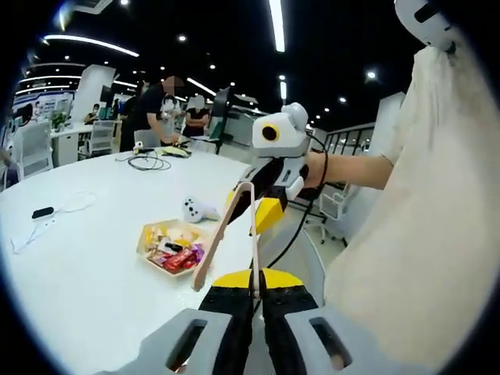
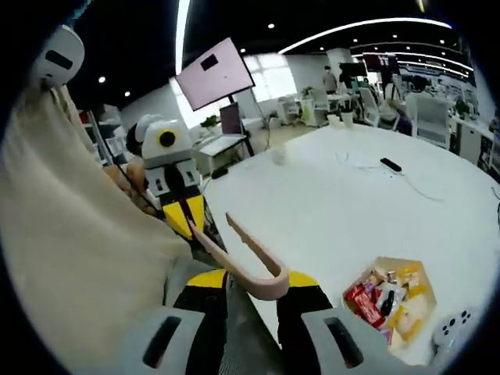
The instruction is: Place the target food into the container with the food tongs after gripping and lifting it, then release it inside without dropping or visibly crushing the food.
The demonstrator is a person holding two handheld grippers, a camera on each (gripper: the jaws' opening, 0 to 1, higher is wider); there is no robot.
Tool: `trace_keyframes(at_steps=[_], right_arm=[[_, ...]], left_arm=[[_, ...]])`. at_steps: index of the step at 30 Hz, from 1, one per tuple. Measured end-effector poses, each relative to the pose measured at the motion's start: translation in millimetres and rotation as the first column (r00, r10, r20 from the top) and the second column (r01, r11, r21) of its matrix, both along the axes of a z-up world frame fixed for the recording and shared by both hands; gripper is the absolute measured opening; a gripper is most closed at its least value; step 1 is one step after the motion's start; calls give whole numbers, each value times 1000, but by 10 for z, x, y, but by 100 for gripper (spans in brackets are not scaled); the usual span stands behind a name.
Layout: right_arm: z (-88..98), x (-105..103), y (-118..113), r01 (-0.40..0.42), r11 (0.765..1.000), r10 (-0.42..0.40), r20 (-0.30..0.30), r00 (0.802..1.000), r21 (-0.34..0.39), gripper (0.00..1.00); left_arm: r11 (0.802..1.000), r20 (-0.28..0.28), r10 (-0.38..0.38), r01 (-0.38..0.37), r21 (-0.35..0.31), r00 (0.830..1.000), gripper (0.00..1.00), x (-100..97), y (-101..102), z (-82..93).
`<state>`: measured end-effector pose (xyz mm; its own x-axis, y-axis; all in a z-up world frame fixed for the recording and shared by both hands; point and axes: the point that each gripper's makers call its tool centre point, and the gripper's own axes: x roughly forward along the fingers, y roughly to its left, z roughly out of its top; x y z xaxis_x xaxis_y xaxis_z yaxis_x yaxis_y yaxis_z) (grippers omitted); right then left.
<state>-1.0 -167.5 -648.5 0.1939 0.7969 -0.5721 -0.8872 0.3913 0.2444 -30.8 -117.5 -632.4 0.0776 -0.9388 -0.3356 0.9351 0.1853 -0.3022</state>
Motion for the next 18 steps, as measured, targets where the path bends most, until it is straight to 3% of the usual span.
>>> trace_keyframes(at_steps=[7,15,18], right_arm=[[-211,-83,-200,-58,979,67,41,997,-194,25],[-366,-102,-362,-4,980,8,20,1000,-199,23],[-503,-24,-465,60,971,-56,25,998,-231,12]], left_arm=[[999,-1,-36,36,40,999,0,-6,-76,-111],[994,-3,-75,75,82,997,0,-20,-160,-275],[993,-12,-81,81,91,997,0,-16,-180,-339]])
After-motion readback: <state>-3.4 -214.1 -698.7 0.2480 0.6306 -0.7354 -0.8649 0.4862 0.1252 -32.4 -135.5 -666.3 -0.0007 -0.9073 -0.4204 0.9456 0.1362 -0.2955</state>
